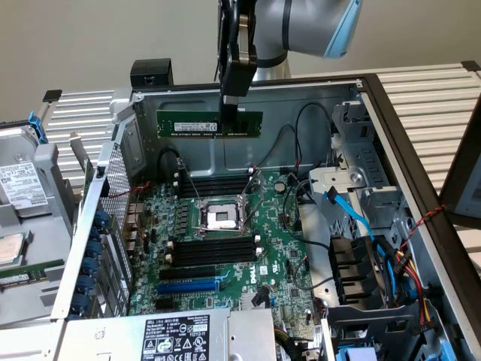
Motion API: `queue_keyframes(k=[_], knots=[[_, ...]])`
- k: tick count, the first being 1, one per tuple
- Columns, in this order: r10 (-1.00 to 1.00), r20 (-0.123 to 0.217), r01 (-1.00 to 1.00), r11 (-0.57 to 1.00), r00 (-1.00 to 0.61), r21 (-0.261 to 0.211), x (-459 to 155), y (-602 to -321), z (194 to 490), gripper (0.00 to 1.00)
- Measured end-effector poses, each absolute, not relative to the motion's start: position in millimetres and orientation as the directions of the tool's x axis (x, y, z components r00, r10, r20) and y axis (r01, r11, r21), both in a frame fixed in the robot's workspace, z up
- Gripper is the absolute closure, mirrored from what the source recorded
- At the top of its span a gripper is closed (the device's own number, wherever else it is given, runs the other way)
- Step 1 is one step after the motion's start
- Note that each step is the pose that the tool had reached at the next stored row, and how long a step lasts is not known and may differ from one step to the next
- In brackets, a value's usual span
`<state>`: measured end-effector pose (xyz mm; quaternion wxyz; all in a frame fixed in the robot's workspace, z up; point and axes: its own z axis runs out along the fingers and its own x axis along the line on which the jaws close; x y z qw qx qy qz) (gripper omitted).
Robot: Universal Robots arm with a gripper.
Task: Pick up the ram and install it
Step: 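Pick up the ram and move it above insertion slot, then insert the ram into the slot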
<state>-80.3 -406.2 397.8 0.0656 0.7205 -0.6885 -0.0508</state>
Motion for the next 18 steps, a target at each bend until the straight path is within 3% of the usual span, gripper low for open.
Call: queue_keyframes(k=[12, 18], knots=[[-0.999, 0.017, -0.986, -0.043, 0.047, 0.163, -80.1, -405.2, 397.3, 0.88], [-0.998, 0.034, -0.994, -0.041, 0.044, 0.097, -82.2, -402.2, 395.8, 0.88]])
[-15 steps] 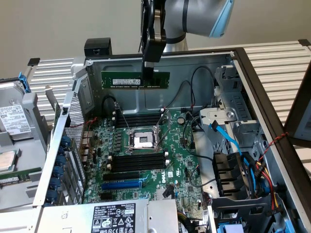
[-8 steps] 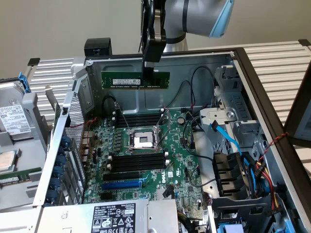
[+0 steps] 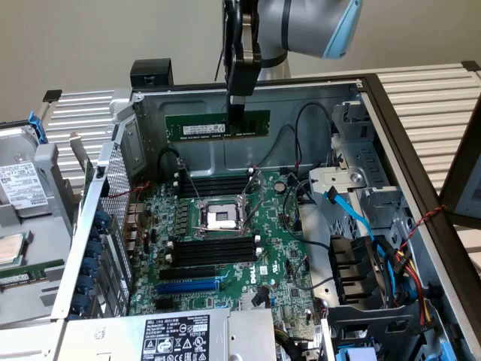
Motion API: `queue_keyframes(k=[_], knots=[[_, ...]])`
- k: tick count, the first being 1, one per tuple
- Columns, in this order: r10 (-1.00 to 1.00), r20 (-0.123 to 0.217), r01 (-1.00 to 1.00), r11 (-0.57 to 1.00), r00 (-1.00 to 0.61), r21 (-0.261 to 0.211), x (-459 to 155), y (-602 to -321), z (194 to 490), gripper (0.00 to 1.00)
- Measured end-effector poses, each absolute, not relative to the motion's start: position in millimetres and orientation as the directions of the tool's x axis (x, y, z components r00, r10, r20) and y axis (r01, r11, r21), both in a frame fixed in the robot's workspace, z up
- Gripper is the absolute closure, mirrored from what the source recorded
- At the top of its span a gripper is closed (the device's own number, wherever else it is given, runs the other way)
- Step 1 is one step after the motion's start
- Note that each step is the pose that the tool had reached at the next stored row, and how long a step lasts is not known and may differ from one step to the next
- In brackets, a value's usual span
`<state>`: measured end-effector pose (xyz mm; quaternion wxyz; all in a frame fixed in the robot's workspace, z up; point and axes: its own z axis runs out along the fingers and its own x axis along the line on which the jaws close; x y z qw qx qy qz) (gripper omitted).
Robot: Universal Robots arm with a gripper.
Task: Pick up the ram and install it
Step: 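Insert the ram into the slot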
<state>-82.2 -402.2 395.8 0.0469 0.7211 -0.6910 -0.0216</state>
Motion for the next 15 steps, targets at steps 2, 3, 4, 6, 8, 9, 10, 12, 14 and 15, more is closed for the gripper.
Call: queue_keyframes(k=[2, 3, 4, 6, 8, 9, 10, 12, 14, 15], knots=[[-0.999, 0.034, -0.995, -0.039, 0.043, 0.092, -85, -401, 394, 0.88], [-0.999, 0.034, -0.995, -0.039, 0.042, 0.091, -87, -401, 392, 0.88], [-0.999, 0.034, -0.995, -0.038, 0.041, 0.089, -88, -401, 391, 0.88], [-0.999, 0.034, -0.996, -0.036, 0.039, 0.086, -91, -400, 389, 0.88], [-0.999, 0.034, -0.996, -0.033, 0.036, 0.081, -93, -400, 386, 0.88], [-0.999, 0.035, -0.996, -0.030, 0.033, 0.079, -94, -399, 385, 0.88], [-0.999, 0.035, -0.997, -0.027, 0.030, 0.077, -95, -399, 384, 0.88], [-0.999, 0.035, -0.997, -0.017, 0.020, 0.072, -95, -399, 382, 0.88], [-0.999, 0.035, -0.998, -0.003, 0.005, 0.068, -95, -399, 380, 0.88], [-0.999, 0.035, -0.998, 0.007, -0.005, 0.068, -96, -399, 378, 0.88]])
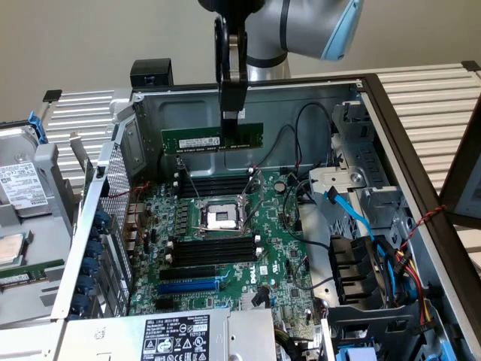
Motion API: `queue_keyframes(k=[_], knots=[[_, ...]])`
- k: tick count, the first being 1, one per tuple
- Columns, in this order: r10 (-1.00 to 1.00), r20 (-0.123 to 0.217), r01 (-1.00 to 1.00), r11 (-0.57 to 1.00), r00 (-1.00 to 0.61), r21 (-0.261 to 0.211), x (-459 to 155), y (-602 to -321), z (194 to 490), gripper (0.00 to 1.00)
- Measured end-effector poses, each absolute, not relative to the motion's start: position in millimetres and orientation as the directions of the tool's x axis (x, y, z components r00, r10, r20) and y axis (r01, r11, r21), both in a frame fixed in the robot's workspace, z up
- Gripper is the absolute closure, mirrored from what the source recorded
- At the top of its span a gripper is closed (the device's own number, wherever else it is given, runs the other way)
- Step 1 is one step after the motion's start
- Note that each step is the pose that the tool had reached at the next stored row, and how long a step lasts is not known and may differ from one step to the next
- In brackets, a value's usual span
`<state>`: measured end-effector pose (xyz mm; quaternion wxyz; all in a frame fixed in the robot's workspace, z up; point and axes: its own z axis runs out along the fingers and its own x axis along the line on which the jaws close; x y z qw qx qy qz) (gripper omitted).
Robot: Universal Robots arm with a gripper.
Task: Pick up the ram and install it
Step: 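Insert the ram into the slot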
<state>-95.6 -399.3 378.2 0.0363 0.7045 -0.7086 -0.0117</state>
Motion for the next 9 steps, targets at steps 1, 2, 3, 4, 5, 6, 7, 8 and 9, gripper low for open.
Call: queue_keyframes(k=[1, 2, 3, 4, 5, 6, 7, 8, 9], knots=[[-0.999, 0.035, -0.998, 0.016, -0.014, 0.068, -96, -399, 376, 0.88], [-0.999, 0.035, -0.997, 0.024, -0.022, 0.068, -96, -399, 375, 0.88], [-0.999, 0.035, -0.997, 0.032, -0.030, 0.068, -97, -399, 373, 0.88], [-0.999, 0.035, -0.997, 0.040, -0.037, 0.068, -97, -399, 371, 0.88], [-0.998, 0.035, -0.997, 0.046, -0.044, 0.068, -97, -399, 369, 0.88], [-0.998, 0.035, -0.996, 0.052, -0.049, 0.068, -98, -399, 367, 0.88], [-0.998, 0.035, -0.996, 0.055, -0.053, 0.068, -98, -399, 366, 0.88], [-0.998, 0.035, -0.996, 0.057, -0.054, 0.068, -98, -399, 364, 0.88], [-0.998, 0.035, -0.996, 0.057, -0.055, 0.068, -98, -399, 362, 0.88]])
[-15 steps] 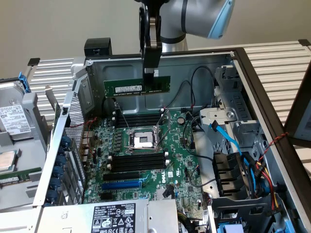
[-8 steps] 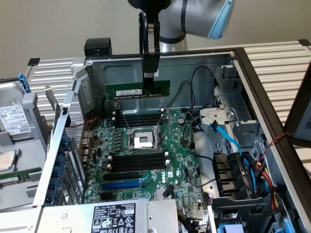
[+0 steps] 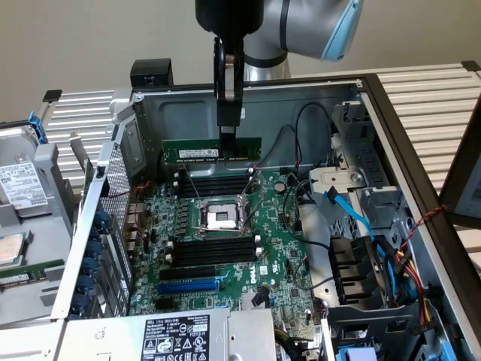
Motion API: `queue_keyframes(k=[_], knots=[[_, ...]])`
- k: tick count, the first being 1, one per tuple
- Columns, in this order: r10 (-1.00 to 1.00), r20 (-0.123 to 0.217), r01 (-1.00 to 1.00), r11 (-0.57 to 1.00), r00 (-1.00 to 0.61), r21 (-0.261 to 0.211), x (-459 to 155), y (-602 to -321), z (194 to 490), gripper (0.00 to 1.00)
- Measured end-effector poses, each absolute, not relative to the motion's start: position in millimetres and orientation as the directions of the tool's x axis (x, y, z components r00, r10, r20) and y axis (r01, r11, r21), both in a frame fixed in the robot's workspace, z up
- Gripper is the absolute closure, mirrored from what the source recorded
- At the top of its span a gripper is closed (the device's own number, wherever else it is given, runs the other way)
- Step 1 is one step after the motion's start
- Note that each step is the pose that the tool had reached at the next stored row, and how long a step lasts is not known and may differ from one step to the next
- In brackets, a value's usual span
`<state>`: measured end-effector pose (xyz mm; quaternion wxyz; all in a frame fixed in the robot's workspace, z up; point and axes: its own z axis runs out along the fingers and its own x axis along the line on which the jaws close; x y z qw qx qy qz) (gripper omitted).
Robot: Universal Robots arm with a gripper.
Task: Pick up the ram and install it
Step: 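Insert the ram into the slot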
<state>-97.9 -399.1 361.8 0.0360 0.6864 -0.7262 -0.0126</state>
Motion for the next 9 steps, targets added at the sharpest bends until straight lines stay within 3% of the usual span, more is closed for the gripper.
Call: queue_keyframes(k=[9], knots=[[-0.998, 0.035, -0.996, 0.058, -0.056, 0.068, -98, -399, 346, 0.88]])
